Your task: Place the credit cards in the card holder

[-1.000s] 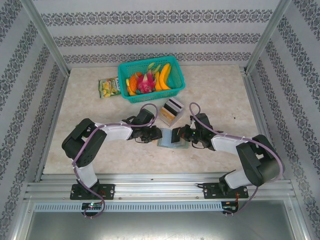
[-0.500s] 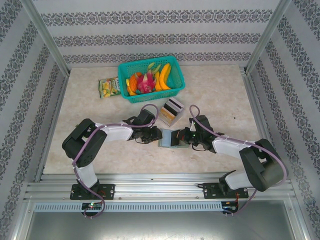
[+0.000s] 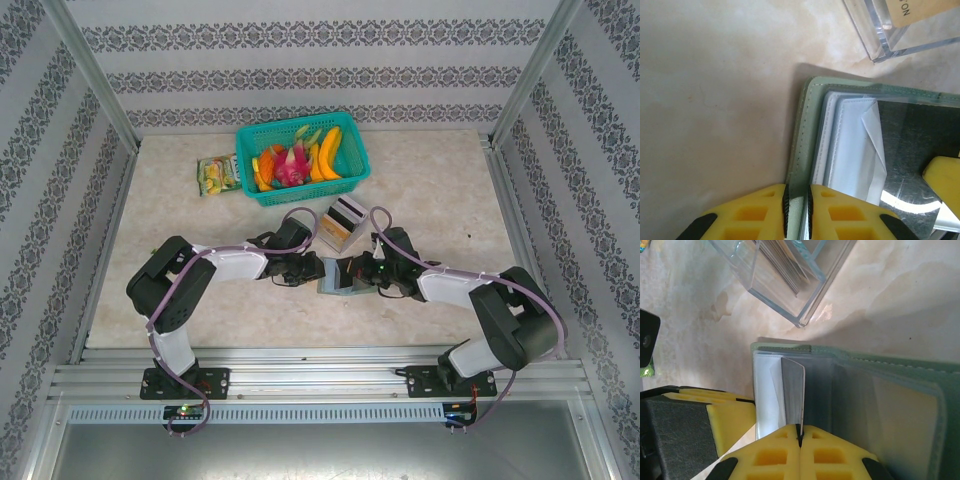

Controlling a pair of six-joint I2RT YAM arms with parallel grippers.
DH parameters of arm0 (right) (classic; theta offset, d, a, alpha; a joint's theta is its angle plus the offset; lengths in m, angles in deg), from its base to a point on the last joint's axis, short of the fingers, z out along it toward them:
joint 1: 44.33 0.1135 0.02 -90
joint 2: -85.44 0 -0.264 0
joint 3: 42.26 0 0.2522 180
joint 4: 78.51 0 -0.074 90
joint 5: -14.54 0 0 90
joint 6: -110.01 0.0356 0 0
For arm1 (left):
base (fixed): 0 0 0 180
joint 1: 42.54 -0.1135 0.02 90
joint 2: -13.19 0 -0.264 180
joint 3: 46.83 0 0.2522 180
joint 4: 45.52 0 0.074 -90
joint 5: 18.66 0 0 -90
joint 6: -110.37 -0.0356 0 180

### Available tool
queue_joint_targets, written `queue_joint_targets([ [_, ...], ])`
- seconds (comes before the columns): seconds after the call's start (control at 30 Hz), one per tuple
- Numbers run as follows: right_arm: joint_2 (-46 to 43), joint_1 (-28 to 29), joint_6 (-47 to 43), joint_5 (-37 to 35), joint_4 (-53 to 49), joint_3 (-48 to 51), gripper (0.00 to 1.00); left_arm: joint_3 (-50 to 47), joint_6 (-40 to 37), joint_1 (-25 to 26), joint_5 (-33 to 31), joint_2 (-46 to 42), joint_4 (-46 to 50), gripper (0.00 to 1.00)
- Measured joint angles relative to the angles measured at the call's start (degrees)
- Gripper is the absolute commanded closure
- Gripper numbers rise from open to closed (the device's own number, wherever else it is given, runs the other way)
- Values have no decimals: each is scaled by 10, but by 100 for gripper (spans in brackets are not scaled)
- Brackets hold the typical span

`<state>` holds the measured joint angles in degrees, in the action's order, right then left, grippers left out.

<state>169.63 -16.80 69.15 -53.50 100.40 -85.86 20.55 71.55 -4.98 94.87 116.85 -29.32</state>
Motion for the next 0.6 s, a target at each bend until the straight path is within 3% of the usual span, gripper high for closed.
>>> queue_joint_targets([
  [0.33, 38, 5, 5, 23, 26, -8, 100, 0, 0, 0, 0, 2, 0, 82],
  [0.6, -4, -7, 0, 28, -13, -10, 100, 0, 0, 8, 0, 2, -2, 82],
])
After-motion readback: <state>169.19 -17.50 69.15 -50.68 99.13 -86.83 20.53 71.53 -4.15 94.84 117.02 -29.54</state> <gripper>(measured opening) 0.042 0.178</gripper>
